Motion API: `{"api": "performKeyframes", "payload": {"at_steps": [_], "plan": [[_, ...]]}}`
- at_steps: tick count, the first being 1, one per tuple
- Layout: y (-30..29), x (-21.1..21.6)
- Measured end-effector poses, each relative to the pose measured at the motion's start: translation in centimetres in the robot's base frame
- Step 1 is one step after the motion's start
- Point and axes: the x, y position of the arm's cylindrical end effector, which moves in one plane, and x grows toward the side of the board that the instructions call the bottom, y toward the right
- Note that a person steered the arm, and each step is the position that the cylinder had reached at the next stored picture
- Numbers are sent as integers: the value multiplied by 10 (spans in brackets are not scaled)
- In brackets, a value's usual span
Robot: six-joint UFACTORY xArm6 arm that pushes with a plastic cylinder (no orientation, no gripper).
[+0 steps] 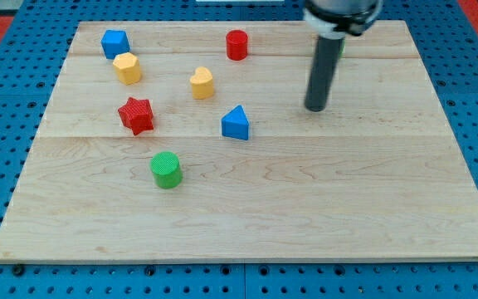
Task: Place the blue triangle and the red star in a diagonal line
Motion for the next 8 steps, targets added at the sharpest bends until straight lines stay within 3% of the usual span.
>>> {"api": "performKeyframes", "payload": {"at_steps": [2, 5, 7, 8], "plan": [[-142, 31], [-116, 109], [-230, 38], [-256, 31]]}}
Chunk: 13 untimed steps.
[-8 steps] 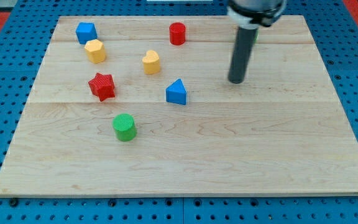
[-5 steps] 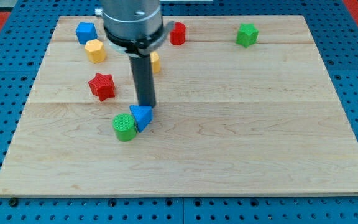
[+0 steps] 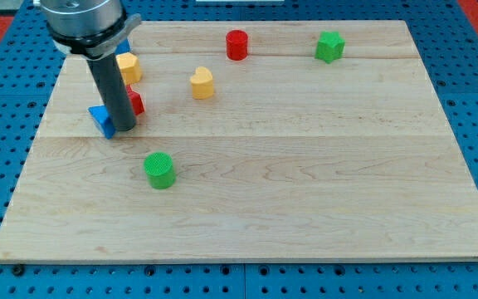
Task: Place the blue triangle and the red star in a diagonal line
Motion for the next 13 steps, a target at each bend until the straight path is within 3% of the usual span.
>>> {"api": "performKeyframes", "payload": {"at_steps": [2, 3, 4, 8, 13], "plan": [[-29, -13], [-7, -41], [64, -42], [84, 3], [78, 5]]}}
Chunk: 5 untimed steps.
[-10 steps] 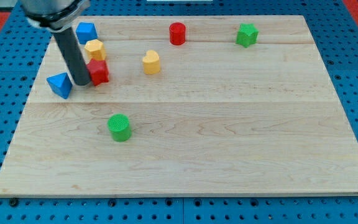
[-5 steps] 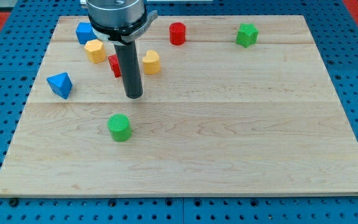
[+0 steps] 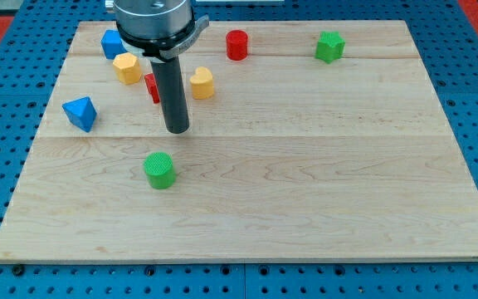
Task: Place the blue triangle and the red star in a diagonal line
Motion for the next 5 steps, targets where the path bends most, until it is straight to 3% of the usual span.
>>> {"api": "performKeyframes", "payload": {"at_steps": [3, 5], "plan": [[-68, -12], [-50, -21]]}}
